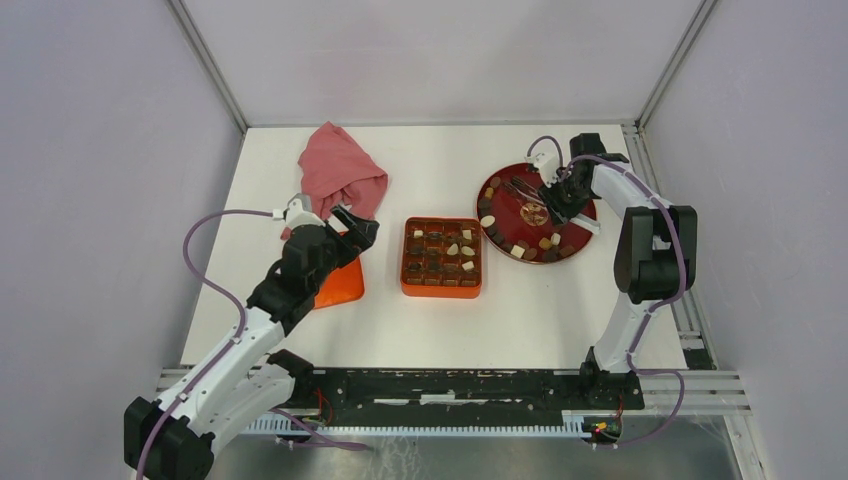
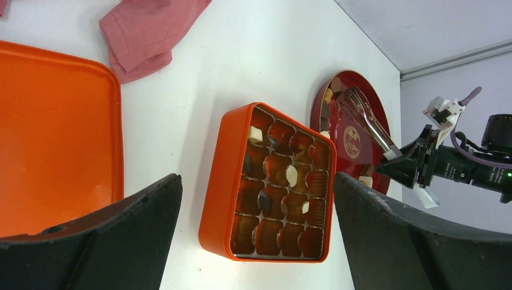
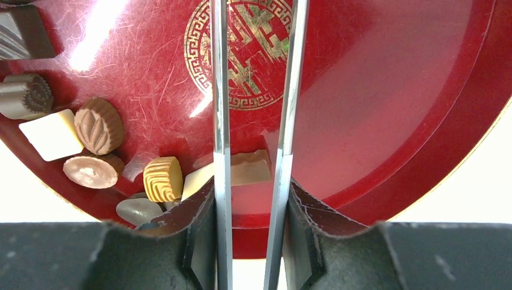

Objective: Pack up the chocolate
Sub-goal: Pick up the fake chocolate from the plate.

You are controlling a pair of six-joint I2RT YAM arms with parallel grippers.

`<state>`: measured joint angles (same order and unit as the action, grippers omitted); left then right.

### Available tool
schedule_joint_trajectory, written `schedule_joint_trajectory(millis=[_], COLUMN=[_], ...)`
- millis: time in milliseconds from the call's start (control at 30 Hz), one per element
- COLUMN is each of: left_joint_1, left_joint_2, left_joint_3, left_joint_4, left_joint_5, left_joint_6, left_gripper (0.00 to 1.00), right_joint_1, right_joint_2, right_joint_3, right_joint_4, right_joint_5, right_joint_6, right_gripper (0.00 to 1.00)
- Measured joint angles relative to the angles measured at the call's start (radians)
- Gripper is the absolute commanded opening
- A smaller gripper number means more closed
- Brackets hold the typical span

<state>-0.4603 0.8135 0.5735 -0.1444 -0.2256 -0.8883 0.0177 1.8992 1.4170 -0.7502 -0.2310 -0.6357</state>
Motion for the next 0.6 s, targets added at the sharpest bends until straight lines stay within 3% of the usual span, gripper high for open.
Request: schedule_joint_trajectory(millis=[333, 600], left_joint_1=[0.0, 0.0], left_joint_2=[0.009, 0.01], left_joint_3=[0.003, 0.003], left_joint_4=[0.005, 0.012], left_joint_5=[0.002, 0.019], left_joint_6=[0.0, 0.0], left_gripper=[0.99, 0.99], right_joint_1=[0.0, 0.0], right_joint_2=[0.0, -0.046], right_joint_3=[0.004, -0.013], right_joint_4=[-0.009, -0.015], right_joint_5=[-0.012, -0.032], right_joint_6=[-0.009, -0.017], right_gripper=[0.0, 0.0])
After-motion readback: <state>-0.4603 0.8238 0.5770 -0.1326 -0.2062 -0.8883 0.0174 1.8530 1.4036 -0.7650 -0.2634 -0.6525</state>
